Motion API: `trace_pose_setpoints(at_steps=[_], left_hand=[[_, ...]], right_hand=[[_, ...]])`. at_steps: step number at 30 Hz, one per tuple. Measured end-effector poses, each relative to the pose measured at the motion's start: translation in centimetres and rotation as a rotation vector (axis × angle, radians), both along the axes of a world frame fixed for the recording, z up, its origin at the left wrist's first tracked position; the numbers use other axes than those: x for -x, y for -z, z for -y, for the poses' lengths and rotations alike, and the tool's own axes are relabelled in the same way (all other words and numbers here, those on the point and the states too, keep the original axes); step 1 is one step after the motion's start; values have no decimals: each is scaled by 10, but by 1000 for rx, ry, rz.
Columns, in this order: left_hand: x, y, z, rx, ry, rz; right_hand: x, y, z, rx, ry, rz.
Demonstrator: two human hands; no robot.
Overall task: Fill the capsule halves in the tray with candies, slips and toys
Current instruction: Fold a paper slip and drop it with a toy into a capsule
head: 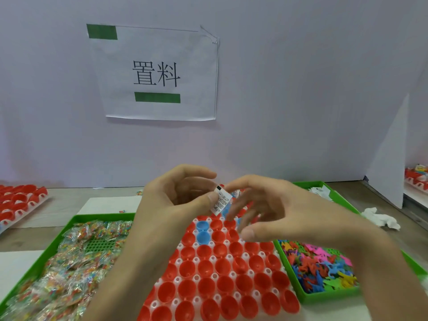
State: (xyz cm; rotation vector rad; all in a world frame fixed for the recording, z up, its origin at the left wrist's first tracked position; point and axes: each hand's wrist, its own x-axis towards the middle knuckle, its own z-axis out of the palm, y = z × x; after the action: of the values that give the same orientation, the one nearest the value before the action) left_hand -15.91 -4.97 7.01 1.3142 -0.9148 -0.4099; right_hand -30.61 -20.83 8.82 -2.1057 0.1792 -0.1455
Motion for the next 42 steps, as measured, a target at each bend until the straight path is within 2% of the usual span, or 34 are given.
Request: trace_pose_setpoints(at_steps=[4, 6, 8, 11, 24, 31, 35, 39, 42], left_hand=[[-4, -1, -1, -5, -19, -27], [-4, -1, -1, 6, -18, -42], [-5, -1, -1, 8, -10, -56], [-5, -1, -1, 6, 2, -55], [-6, 1, 2, -35, -13, -31], [-7, 1, 1, -46, -30, -52], [-7, 3, 3, -60, -35, -67], [-6, 5, 5, -52, -41, -69], [-2, 6, 7, -39, -46, -70]], right_hand=[[25, 18, 55, 422, 319, -252], [38, 33, 80, 428, 404, -463], [43, 47, 93, 347, 378, -621], [32, 64, 96, 358, 328, -710], [23, 78, 102, 287, 401, -530], [25, 72, 107, 417, 638, -287], [25, 61, 100, 345, 752, -137], [19, 36, 73, 133, 592, 123], [10, 18, 44, 75, 409, 245]])
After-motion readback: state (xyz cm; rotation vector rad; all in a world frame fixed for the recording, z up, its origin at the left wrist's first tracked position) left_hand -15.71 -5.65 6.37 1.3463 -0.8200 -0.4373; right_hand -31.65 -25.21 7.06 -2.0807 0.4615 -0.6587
